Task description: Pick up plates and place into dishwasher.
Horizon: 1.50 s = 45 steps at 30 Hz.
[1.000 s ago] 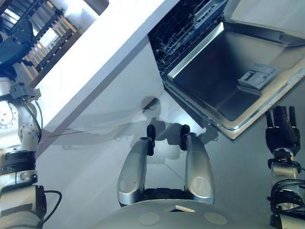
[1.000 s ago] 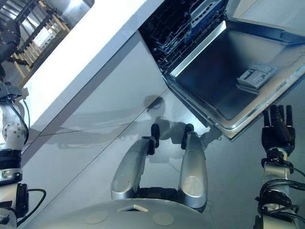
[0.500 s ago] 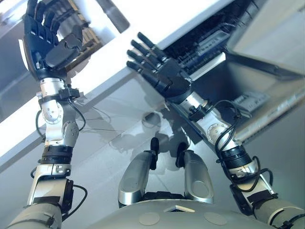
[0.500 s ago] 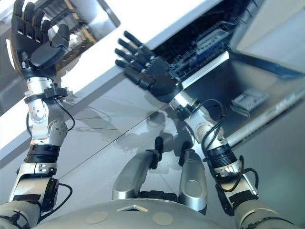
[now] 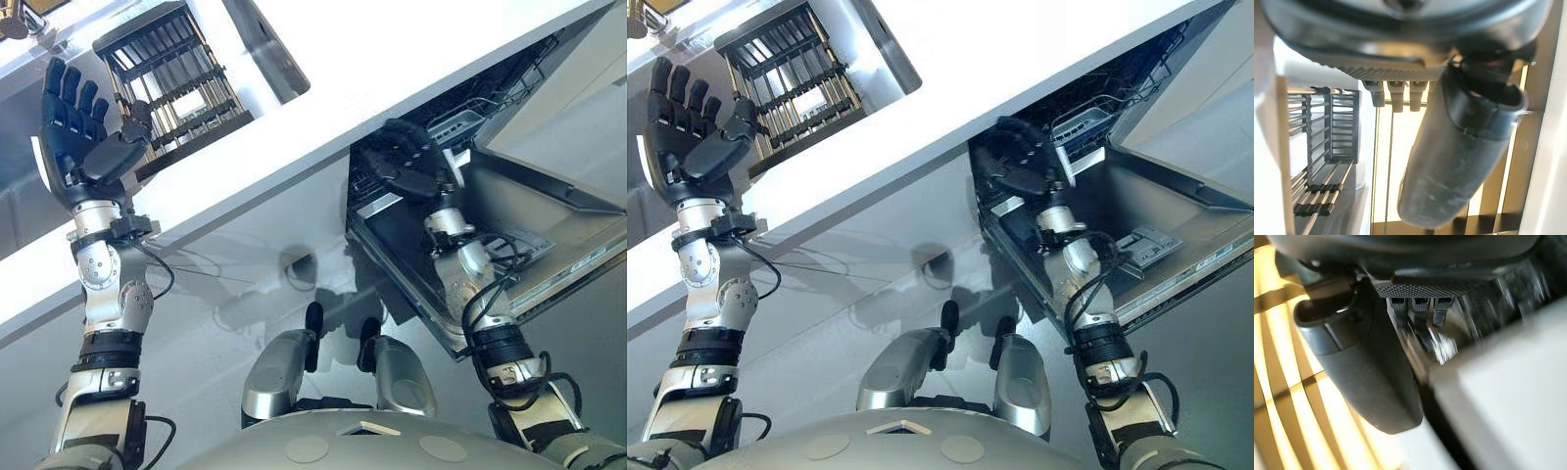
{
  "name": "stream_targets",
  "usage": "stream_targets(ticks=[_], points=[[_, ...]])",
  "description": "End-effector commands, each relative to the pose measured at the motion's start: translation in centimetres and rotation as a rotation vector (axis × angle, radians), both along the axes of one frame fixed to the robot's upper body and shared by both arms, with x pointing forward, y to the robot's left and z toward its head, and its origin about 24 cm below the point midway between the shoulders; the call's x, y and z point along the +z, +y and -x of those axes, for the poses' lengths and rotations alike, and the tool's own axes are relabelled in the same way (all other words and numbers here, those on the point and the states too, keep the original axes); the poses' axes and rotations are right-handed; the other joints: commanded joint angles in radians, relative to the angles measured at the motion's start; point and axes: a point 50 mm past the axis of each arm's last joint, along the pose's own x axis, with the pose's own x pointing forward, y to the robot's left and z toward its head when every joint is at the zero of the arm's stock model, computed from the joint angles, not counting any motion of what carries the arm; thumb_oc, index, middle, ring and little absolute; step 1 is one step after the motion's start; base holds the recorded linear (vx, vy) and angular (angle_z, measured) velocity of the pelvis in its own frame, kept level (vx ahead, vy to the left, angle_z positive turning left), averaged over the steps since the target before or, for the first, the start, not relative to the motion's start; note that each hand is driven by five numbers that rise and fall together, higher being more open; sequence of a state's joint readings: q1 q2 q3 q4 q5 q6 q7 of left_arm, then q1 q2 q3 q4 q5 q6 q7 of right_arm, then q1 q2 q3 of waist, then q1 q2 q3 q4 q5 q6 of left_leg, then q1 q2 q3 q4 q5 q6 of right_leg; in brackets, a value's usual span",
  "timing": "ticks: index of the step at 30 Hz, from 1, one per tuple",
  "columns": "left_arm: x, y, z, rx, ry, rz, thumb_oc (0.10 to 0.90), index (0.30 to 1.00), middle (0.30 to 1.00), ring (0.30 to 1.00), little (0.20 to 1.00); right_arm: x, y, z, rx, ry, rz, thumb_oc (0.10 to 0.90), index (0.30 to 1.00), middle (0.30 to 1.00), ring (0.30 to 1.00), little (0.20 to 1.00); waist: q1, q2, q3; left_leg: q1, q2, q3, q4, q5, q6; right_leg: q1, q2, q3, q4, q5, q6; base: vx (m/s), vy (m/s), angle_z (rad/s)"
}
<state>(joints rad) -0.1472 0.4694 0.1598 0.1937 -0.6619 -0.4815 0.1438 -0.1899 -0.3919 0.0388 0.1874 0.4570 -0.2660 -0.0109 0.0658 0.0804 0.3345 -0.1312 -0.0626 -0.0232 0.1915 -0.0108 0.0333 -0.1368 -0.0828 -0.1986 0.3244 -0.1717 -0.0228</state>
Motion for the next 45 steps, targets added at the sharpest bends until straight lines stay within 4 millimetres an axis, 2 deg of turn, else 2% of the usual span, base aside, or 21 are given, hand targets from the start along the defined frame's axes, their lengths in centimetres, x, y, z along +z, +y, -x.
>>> stream_targets(ticks=[1,2,5,9,13,17,21,26,31,35,39,42,45], points=[[-0.9,1.8,2.5,0.088,0.006,-0.060,0.800,0.900,0.900,0.900,0.900,4.6,-3.9,2.2,-0.229,-0.313,0.040,0.800,0.900,0.900,0.900,0.900,-0.023,-0.032,-0.075,0.063,-0.026,0.047,-0.038,-0.101,0.046,-0.005,-0.008,0.037,-0.046,0.031,0.069,0.02,0.012,-0.04],[-1.0,2.3,3.0,0.102,0.008,-0.062,0.800,0.900,0.900,0.900,0.900,3.9,-5.7,3.0,-0.301,-0.286,0.023,0.800,0.900,0.900,0.900,0.900,-0.033,-0.034,-0.077,0.070,-0.023,0.054,-0.045,-0.104,0.046,-0.003,-0.006,0.042,-0.048,0.030,0.073,0.01,0.000,-0.08],[-1.3,3.2,3.7,0.124,0.009,-0.058,0.800,0.900,0.900,0.900,0.900,2.7,-8.7,4.6,-0.421,-0.249,-0.038,0.800,0.900,0.900,0.900,0.900,-0.051,-0.035,-0.080,0.082,-0.018,0.065,-0.064,-0.104,0.046,0.003,-0.001,0.049,-0.057,0.029,0.080,0.00,-0.011,-0.16],[-1.5,4.1,4.2,0.147,0.015,-0.055,0.800,0.900,0.900,0.900,0.900,-0.4,-13.0,7.4,-0.637,-0.172,-0.160,0.800,0.900,0.900,0.900,0.900,-0.077,-0.030,-0.090,0.111,-0.013,0.081,-0.113,-0.097,0.041,0.017,0.009,0.059,-0.077,0.028,0.094,0.01,-0.035,-0.21],[-0.7,4.4,3.4,0.146,0.016,-0.082,0.800,0.900,0.900,0.900,0.900,-3.8,-16.5,9.1,-0.773,0.006,-0.241,0.800,0.900,0.900,0.900,0.900,-0.090,-0.024,-0.088,0.123,-0.011,0.100,-0.115,-0.106,0.039,0.020,0.007,0.066,-0.078,0.026,0.101,0.01,-0.081,-0.12],[0.7,3.9,1.9,0.117,-0.002,-0.110,0.800,0.900,0.900,0.900,0.900,-4.9,-18.5,9.4,-0.875,0.086,-0.324,0.800,0.900,0.900,0.900,0.900,-0.091,-0.018,-0.056,0.081,-0.011,0.109,-0.031,-0.134,0.042,-0.006,0.000,0.072,-0.039,0.020,0.088,-0.04,-0.123,-0.17],[1.7,3.3,0.8,0.086,-0.031,-0.112,0.800,0.900,0.900,0.900,0.900,-5.7,-19.5,9.4,-0.910,0.114,-0.432,0.800,0.900,0.900,0.900,0.900,-0.089,-0.006,-0.021,0.039,-0.010,0.105,0.022,-0.142,0.038,-0.037,0.003,0.077,0.000,0.013,0.073,-0.07,-0.156,-0.05],[3.0,1.6,-0.7,0.038,-0.089,-0.072,0.800,0.900,0.900,0.900,0.900,-6.9,-20.5,9.4,-0.906,0.184,-0.554,0.800,0.900,0.900,0.900,0.900,-0.087,0.035,0.039,-0.054,-0.008,0.084,0.122,-0.145,0.017,-0.111,0.007,0.078,0.088,-0.014,0.034,-0.08,-0.154,0.02],[4.5,0.4,-1.5,-0.007,-0.155,-0.005,0.800,0.900,0.900,0.900,0.900,-7.1,-20.5,8.7,-0.881,0.230,-0.573,0.800,0.900,0.900,0.900,0.900,-0.086,0.086,0.100,-0.157,-0.012,0.067,0.207,-0.140,-0.006,-0.220,0.007,0.072,0.216,-0.058,-0.007,-0.11,-0.125,0.10],[5.6,0.0,-1.7,-0.013,-0.205,0.031,0.800,0.900,0.900,0.900,0.900,-6.9,-20.1,7.4,-0.842,0.238,-0.599,0.800,0.900,0.900,0.900,0.900,-0.083,0.114,0.128,-0.232,-0.025,0.068,0.264,-0.143,-0.009,-0.310,0.001,0.071,0.312,-0.087,-0.026,-0.09,-0.064,0.12],[6.2,-0.2,-1.8,-0.015,-0.229,0.050,0.800,0.900,0.900,0.900,0.900,-7.1,-19.1,6.1,-0.774,0.249,-0.655,0.800,0.900,0.900,0.900,0.900,-0.077,0.127,0.145,-0.272,-0.035,0.064,0.291,-0.148,-0.010,-0.362,-0.005,0.072,0.375,-0.112,-0.034,-0.04,-0.017,0.06],[6.3,-0.4,-1.9,-0.024,-0.225,0.042,0.800,0.900,0.900,0.900,0.900,-7.2,-17.8,4.5,-0.660,0.260,-0.710,0.800,0.900,0.900,0.900,0.900,-0.069,0.135,0.151,-0.286,-0.041,0.056,0.292,-0.136,-0.014,-0.379,-0.007,0.073,0.396,-0.117,-0.039,0.00,0.009,-0.03],[6.2,-0.5,-1.8,-0.028,-0.225,0.038,0.800,0.900,0.900,0.900,0.900,-6.1,-16.3,2.5,-0.473,0.193,-0.743,0.800,0.900,0.900,0.900,0.900,-0.063,0.137,0.156,-0.290,-0.041,0.049,0.287,-0.126,-0.017,-0.382,-0.009,0.073,0.401,-0.117,-0.042,0.00,0.006,-0.02]])
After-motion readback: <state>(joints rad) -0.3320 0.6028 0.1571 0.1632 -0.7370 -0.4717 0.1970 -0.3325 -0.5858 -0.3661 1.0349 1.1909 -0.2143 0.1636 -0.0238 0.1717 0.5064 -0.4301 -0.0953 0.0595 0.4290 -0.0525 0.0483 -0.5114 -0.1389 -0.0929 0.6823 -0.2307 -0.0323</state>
